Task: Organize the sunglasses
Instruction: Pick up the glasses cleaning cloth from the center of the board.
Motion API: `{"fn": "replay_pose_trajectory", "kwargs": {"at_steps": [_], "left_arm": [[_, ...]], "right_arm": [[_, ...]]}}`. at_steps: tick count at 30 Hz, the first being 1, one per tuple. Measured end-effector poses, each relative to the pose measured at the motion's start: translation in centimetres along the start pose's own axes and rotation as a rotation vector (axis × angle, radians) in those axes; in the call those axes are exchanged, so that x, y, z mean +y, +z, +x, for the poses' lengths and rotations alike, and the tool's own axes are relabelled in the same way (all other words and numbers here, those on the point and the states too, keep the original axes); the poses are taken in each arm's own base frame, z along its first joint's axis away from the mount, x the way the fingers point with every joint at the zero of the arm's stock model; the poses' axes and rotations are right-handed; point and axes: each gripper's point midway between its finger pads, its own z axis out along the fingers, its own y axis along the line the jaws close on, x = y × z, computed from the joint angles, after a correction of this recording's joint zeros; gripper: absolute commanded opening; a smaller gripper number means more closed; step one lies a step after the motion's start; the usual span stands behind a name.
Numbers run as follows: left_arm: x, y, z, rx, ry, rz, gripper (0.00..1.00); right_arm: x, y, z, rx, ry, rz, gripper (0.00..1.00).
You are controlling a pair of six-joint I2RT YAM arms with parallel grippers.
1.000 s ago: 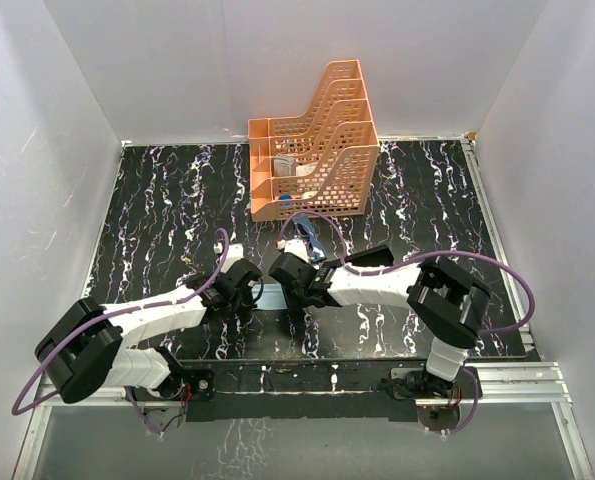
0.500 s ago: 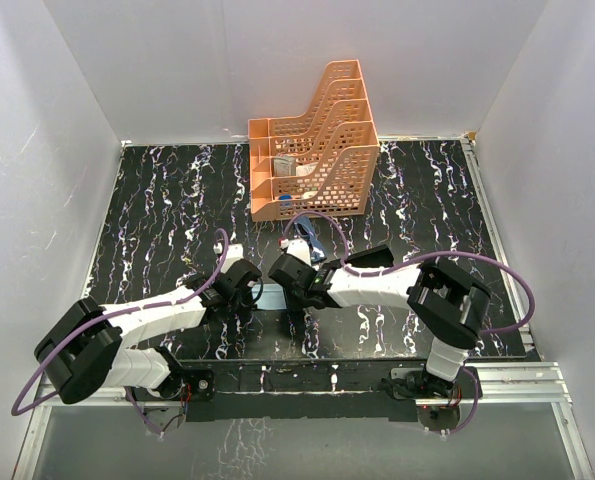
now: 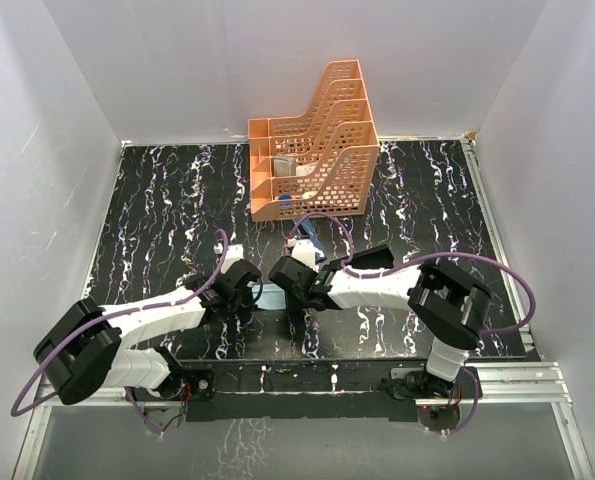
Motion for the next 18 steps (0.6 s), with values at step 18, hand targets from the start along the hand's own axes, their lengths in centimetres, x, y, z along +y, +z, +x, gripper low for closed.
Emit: {"fn": "replay_pose_trajectory", "kwargs": {"at_steps": [18], "left_arm": [[-0.1,0.0,0.1,0.003,0.002,0.008,0.00]], "right_arm": [[-1.1,-0.7,0.8,0.017,0.015,0.035,0.24]]}}
